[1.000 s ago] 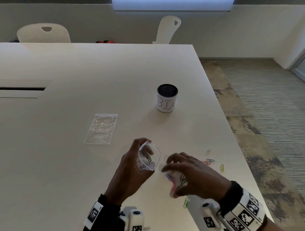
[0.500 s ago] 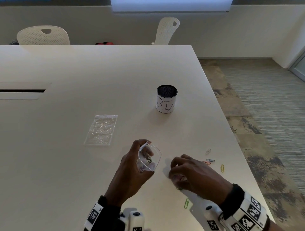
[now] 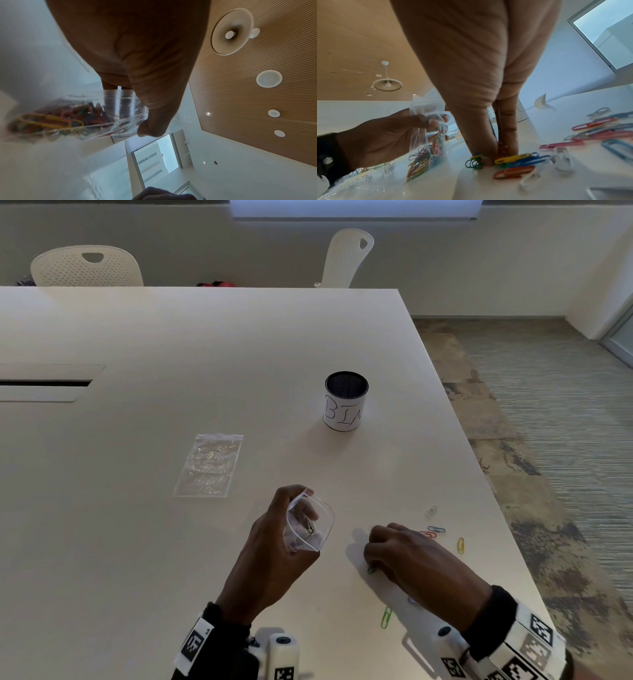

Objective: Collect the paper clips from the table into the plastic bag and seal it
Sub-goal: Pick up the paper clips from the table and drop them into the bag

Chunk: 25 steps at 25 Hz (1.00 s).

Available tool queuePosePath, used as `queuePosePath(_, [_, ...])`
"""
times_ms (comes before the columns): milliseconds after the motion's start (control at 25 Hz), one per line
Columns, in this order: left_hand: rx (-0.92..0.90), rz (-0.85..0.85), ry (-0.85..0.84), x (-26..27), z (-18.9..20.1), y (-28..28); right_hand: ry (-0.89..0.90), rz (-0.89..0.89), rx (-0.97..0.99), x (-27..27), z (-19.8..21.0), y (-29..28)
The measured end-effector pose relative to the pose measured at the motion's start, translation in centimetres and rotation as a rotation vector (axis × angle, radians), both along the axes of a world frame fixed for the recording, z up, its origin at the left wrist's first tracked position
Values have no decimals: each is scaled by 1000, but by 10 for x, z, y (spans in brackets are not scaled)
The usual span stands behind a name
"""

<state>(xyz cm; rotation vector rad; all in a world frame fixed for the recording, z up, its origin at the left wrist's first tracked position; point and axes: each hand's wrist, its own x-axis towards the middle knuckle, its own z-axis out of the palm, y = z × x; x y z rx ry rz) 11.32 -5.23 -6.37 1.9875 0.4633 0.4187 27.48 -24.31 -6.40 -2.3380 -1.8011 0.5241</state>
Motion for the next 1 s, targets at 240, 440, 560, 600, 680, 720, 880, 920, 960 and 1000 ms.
queuePosePath(240, [-12, 8, 0, -1, -1, 0, 146, -142, 103, 18, -3, 8])
queuePosePath(440, [-2, 17, 0, -1, -1, 1, 609, -450, 397, 21, 24, 11])
queuePosePath(560, [6, 8, 3, 0, 0, 0, 814, -487, 524, 8, 54, 22])
queuePosePath(600, [6, 1, 2, 0, 1, 0, 832, -475, 557, 3, 62, 27])
queuePosePath(680, [-1, -6, -3, 1, 3, -1, 769, -411, 600, -7, 72, 39])
queuePosePath(720, [2, -3, -8, 1, 4, -2, 686, -359, 608, -12, 74, 46])
queuePosePath(880, [22, 24, -2, 0, 4, -1, 416, -208, 570, -25, 70, 66])
queuePosePath(920, [27, 27, -1, 0, 4, 0, 407, -203, 562, -26, 69, 68])
queuePosePath(960, [31, 24, 2, 0, 3, 0, 406, -200, 557, -27, 70, 69])
queuePosePath(1000, [40, 19, 4, -1, 2, 1, 403, -192, 555, -27, 71, 70])
